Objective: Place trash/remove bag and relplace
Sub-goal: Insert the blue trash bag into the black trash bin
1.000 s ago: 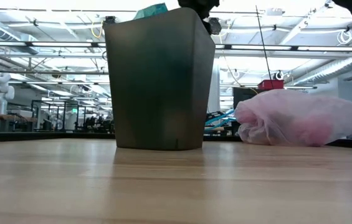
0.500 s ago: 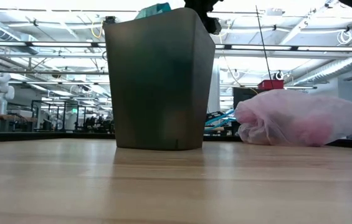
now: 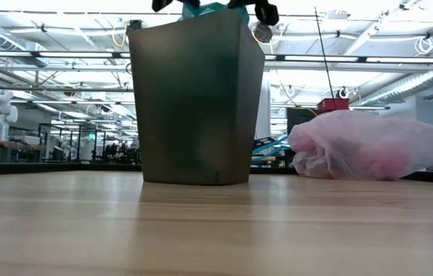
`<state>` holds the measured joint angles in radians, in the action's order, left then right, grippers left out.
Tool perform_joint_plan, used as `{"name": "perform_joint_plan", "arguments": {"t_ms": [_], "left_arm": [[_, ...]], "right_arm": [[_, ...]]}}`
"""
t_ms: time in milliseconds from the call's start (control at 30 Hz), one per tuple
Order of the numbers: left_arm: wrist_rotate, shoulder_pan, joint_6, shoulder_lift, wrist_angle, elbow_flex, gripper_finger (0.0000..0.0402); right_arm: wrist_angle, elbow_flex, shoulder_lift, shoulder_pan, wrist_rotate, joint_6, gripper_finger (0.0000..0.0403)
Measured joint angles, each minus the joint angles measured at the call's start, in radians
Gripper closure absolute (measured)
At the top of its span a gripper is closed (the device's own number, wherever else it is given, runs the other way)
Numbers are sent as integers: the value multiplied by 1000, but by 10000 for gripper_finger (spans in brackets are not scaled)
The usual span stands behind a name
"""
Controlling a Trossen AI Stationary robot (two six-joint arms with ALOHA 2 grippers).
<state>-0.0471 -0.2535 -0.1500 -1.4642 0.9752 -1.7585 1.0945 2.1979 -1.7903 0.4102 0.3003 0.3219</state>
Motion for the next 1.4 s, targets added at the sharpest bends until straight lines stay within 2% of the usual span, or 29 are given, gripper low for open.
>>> {"name": "perform_joint_plan", "arguments": {"t_ms": [233,533,733,833,967,1200,1300,1400], "left_arm": [[78,0,-27,51,86,0,402],[75,1,-41,98,60,0,402],[-204,1,-157,113,-71,-1,397],[-289,1,-188,92,-41,-1,371],[-289,0,-210,82,19,1,312],[-168,1,-316,81,6,0,214],[-111,1,-317,68,11,0,195],[-106,1,-317,39,8,0,190]], "right_arm": [[9,0,44,-3,31,66,403],[-19,0,81,-7,50,148,403],[-66,0,85,-18,75,172,403],[-73,0,85,-20,76,164,403],[-73,0,85,-20,74,155,403],[-73,0,84,-26,74,135,403],[-73,0,84,-26,74,134,403],[-73,0,84,-26,73,134,403]]}}
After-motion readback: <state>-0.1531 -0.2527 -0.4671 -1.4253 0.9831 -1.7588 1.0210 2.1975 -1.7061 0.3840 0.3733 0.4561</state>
